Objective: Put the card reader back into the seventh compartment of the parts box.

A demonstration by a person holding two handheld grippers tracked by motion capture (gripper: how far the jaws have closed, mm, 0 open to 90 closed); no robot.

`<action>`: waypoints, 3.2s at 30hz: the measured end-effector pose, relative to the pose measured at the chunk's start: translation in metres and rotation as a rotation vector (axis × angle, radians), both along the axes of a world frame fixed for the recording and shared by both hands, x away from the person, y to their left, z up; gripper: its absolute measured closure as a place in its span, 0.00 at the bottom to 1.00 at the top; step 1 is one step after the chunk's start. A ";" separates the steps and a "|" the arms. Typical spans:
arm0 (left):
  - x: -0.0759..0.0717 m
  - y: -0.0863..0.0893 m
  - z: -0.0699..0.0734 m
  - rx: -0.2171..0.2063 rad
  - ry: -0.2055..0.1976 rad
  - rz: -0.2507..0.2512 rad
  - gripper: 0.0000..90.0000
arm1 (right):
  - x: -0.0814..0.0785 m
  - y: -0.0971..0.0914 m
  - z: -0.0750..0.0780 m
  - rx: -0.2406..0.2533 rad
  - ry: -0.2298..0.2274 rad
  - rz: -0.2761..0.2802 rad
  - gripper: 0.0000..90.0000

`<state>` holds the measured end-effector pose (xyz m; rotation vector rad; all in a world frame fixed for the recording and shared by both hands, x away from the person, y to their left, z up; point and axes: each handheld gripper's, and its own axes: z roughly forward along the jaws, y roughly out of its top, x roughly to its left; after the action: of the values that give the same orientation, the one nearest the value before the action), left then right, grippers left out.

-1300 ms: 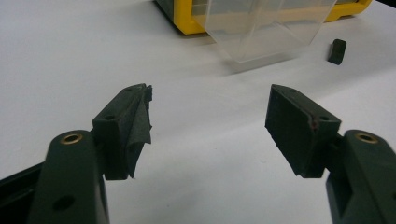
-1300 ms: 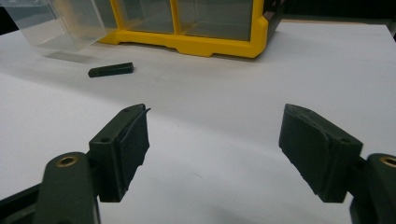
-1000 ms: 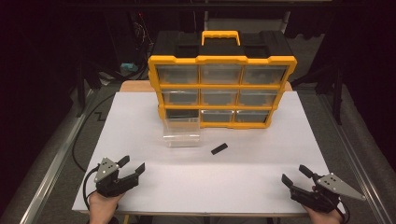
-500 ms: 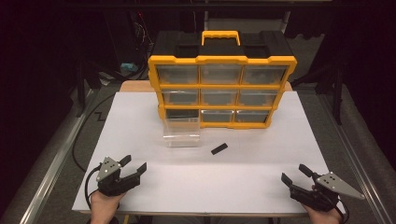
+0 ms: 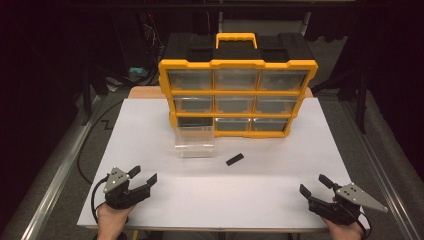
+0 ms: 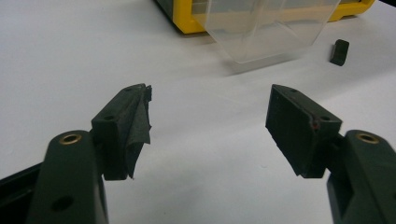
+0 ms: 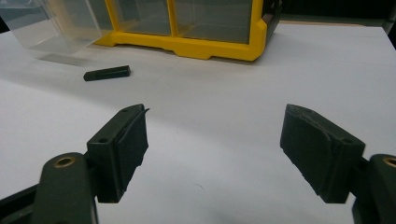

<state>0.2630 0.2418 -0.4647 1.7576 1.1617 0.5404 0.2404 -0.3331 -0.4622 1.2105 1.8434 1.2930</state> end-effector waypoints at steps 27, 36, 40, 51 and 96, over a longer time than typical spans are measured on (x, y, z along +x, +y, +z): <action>0.002 0.000 -0.001 0.002 0.006 0.006 0.35 | 0.018 0.031 0.003 -0.011 -0.006 0.053 0.27; 0.002 0.000 -0.001 0.002 0.007 0.007 0.35 | 0.026 0.044 0.003 -0.014 0.002 0.079 0.27; 0.002 -0.001 -0.001 0.003 0.006 0.006 0.35 | 0.029 0.048 0.003 -0.010 0.001 0.090 0.27; 0.002 -0.001 -0.001 0.003 0.010 0.005 0.35 | 0.037 0.063 0.002 -0.018 0.009 0.127 0.26; 0.003 0.001 -0.001 -0.016 0.018 0.011 0.35 | 0.078 0.143 0.001 -0.044 0.035 0.267 0.26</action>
<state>0.2658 0.2432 -0.4660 1.7464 1.1854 0.5218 0.3181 -0.1903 -0.4612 0.9943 2.1028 1.3701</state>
